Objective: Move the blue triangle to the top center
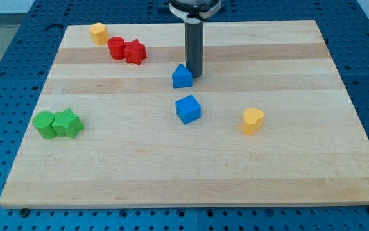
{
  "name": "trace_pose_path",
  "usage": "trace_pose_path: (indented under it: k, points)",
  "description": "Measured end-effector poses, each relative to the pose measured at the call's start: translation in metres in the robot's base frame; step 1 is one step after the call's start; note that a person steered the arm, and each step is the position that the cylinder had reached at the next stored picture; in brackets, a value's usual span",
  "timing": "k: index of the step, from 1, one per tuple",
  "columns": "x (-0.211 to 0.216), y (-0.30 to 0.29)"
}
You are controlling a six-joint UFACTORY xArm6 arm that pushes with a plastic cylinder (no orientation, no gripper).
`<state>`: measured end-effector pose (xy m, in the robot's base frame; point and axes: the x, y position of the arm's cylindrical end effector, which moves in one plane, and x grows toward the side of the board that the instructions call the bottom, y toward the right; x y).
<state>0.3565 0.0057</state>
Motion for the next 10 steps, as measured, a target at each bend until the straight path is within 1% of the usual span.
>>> trace_pose_path:
  k: [2, 3, 5, 6, 7, 8, 9, 10]
  points:
    - [0.028, 0.039]
    - [0.029, 0.021]
    - [0.051, -0.003]
    - [0.048, -0.041]
    - [0.006, -0.045]
    - [-0.034, -0.037]
    - [-0.042, -0.033]
    - [-0.019, -0.032]
